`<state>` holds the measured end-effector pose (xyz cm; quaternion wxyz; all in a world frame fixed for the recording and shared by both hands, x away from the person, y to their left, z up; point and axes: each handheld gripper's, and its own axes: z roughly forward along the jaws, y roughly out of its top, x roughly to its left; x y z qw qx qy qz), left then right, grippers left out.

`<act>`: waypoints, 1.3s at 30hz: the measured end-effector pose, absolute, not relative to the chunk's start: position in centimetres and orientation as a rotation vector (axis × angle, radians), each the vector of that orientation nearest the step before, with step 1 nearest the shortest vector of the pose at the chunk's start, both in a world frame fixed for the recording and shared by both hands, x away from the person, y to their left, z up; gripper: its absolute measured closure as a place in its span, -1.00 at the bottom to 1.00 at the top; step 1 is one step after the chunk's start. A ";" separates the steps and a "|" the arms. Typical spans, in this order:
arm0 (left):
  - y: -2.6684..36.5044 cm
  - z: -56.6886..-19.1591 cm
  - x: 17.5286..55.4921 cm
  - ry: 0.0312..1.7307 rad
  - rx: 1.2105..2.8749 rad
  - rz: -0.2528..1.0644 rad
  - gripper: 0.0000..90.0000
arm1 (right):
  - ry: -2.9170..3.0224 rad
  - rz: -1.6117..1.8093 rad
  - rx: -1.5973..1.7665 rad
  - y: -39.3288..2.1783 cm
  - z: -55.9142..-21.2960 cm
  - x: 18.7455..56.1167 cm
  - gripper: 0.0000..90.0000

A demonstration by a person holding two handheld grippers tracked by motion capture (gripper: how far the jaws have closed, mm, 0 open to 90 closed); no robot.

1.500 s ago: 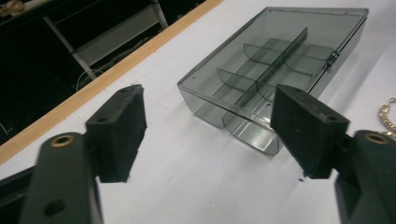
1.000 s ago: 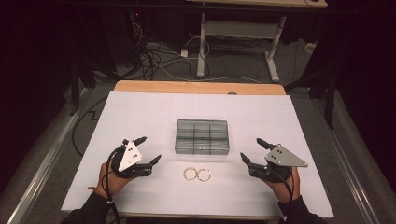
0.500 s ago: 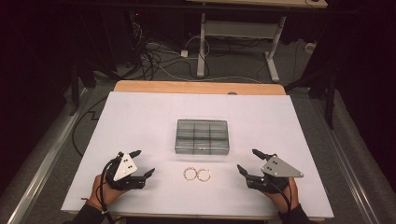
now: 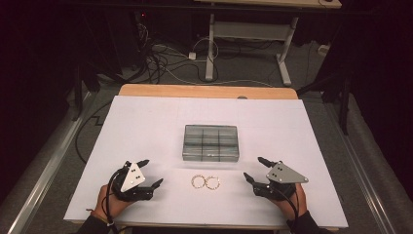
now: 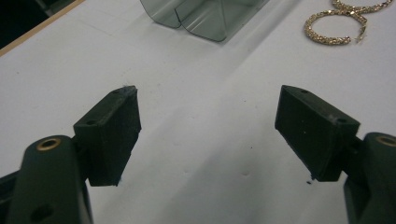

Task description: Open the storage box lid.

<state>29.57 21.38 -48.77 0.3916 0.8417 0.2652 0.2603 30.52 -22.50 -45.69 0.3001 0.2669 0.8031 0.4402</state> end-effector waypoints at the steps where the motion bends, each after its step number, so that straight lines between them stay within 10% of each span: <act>1: 21.4 -48.7 29.6 0.675 2.140 0.658 -0.52 | 2.139 1.170 0.709 -22.5 -45.7 30.8 -0.33; 39: 14.4 -48.1 38.6 0.739 2.140 0.323 -0.35 | 2.404 1.159 0.820 -18.9 -46.5 39.1 -0.04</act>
